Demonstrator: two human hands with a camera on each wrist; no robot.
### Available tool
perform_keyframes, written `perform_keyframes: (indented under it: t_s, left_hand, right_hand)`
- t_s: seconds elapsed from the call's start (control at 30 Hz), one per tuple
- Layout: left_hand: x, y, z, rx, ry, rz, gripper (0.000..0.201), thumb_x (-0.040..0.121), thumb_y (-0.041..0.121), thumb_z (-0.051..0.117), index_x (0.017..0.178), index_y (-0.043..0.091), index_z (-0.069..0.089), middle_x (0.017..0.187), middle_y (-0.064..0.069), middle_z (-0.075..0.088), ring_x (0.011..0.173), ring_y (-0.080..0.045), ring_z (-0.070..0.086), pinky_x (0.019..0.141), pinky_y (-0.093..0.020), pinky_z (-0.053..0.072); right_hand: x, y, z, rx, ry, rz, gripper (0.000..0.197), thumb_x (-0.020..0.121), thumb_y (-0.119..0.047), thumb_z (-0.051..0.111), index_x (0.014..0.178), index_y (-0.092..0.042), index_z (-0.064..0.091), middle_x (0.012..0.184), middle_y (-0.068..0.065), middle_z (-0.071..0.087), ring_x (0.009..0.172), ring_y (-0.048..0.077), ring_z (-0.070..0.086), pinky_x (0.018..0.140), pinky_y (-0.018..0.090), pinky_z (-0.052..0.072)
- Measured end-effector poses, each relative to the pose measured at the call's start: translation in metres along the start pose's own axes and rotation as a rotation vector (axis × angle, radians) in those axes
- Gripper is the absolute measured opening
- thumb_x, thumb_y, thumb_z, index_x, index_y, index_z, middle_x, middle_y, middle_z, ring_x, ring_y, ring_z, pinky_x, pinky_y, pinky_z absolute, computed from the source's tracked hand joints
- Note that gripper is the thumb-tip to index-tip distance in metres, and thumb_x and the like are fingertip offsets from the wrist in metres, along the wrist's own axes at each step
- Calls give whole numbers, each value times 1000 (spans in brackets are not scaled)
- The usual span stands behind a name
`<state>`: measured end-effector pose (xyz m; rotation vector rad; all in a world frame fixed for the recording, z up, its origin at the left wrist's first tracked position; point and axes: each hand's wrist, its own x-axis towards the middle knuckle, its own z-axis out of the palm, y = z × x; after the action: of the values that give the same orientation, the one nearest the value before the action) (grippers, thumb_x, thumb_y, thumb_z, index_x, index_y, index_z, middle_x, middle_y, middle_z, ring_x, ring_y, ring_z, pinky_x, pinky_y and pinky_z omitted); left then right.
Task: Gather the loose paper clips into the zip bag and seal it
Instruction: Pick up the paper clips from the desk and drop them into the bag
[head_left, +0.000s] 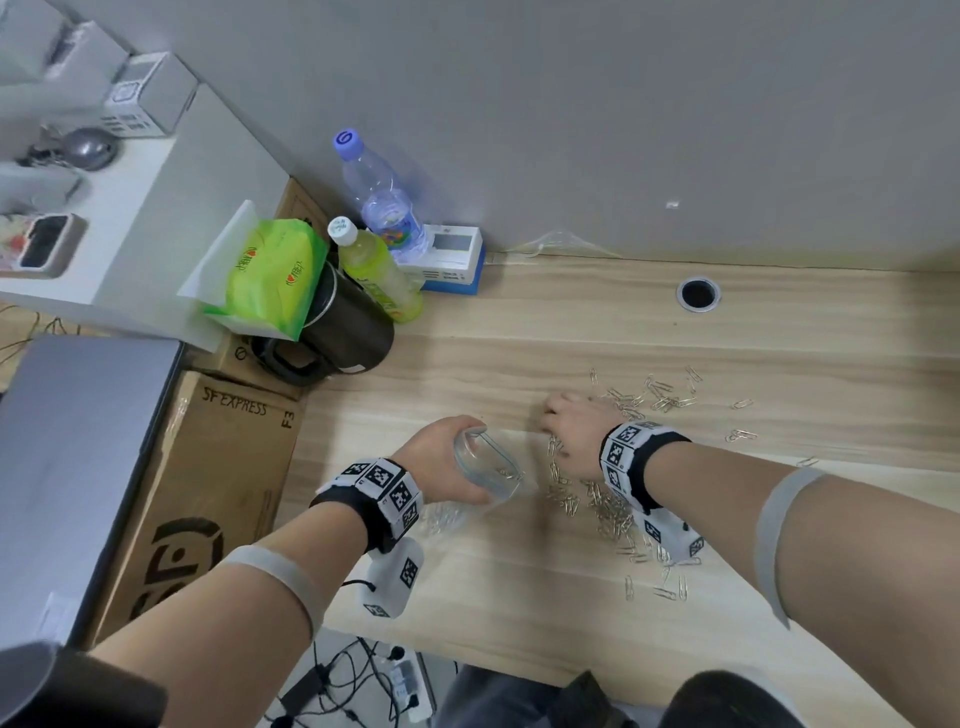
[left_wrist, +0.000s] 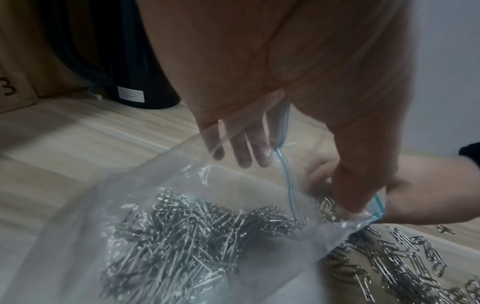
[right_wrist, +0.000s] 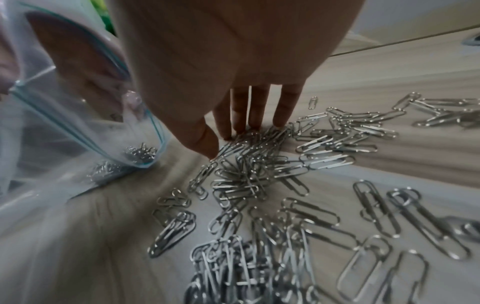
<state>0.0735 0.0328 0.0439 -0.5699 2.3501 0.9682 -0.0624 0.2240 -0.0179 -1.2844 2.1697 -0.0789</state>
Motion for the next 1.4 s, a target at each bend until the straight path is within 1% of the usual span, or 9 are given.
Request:
perform_keyframes:
  t_s: [0.2, 0.4, 0.57, 0.7, 0.8, 0.9, 1.13, 1.27, 1.4]
  left_hand:
    - [16, 6, -5, 43, -45, 4, 91, 58, 35, 91, 137, 23, 48, 115, 11, 48, 114, -11, 53, 96, -22, 42]
    - [23, 9, -3, 80, -78, 17, 95, 59, 37, 91, 140, 24, 44, 117, 10, 46, 116, -13, 52, 100, -27, 44]
    - [27, 8, -4, 98, -92, 20, 96, 58, 41, 91, 140, 25, 44, 120, 7, 49, 116, -13, 52, 102, -31, 44]
    - [28, 10, -4, 111, -93, 28, 95, 59, 40, 90, 141, 25, 44, 117, 9, 48, 113, -12, 51, 101, -30, 44]
    - [28, 13, -2, 119, -92, 42, 95, 58, 40, 90, 140, 25, 45, 115, 10, 47, 113, -11, 50, 99, -25, 43]
    - [26, 17, 0, 122, -90, 46, 95, 58, 40, 90, 140, 25, 44, 116, 10, 47, 113, -11, 51, 100, -26, 43]
    - [21, 21, 5, 163, -87, 44, 96, 60, 38, 88, 142, 23, 43, 130, 2, 51, 120, -14, 51, 103, -30, 44]
    - [19, 24, 8, 178, -81, 54, 96, 59, 39, 88, 142, 22, 44, 128, 3, 52, 118, -13, 51, 102, -28, 44]
    - [18, 29, 14, 195, -84, 71, 94, 59, 39, 88, 141, 23, 44, 123, 6, 51, 115, -11, 51, 100, -25, 44]
  right_hand:
    - [-5, 12, -4, 78, -227, -11, 19, 74, -28, 56, 78, -16, 70, 75, 0, 72, 74, 22, 69, 67, 37, 61]
    - [4, 34, -13, 110, 137, 129, 37, 80, -19, 52, 117, -17, 59, 115, 4, 55, 108, 25, 52, 88, 36, 46]
    - [1, 37, -17, 62, 132, 257, 43, 78, -23, 58, 118, -8, 50, 126, 7, 43, 120, 25, 41, 97, 40, 41]
    - [-8, 33, -18, 98, 5, 277, 25, 82, -28, 50, 93, -9, 63, 98, 5, 64, 85, 24, 60, 78, 37, 56]
    - [-17, 31, -16, 126, -107, 263, 29, 81, -29, 52, 79, -7, 70, 72, 6, 66, 61, 24, 58, 64, 34, 58]
    - [-25, 34, -16, 164, -5, 298, 22, 82, -24, 50, 89, -13, 67, 90, 5, 65, 83, 27, 63, 76, 34, 56]
    - [-39, 48, -9, 162, 219, 529, 46, 84, -30, 56, 123, -7, 49, 129, 11, 41, 126, 30, 35, 101, 42, 40]
    - [-50, 49, -1, 153, 180, 493, 45, 87, -34, 55, 124, -9, 50, 127, 10, 44, 122, 30, 39, 102, 41, 41]
    - [-59, 42, -1, 187, 48, 397, 24, 85, -31, 53, 100, -15, 63, 101, 4, 57, 95, 23, 57, 81, 39, 55]
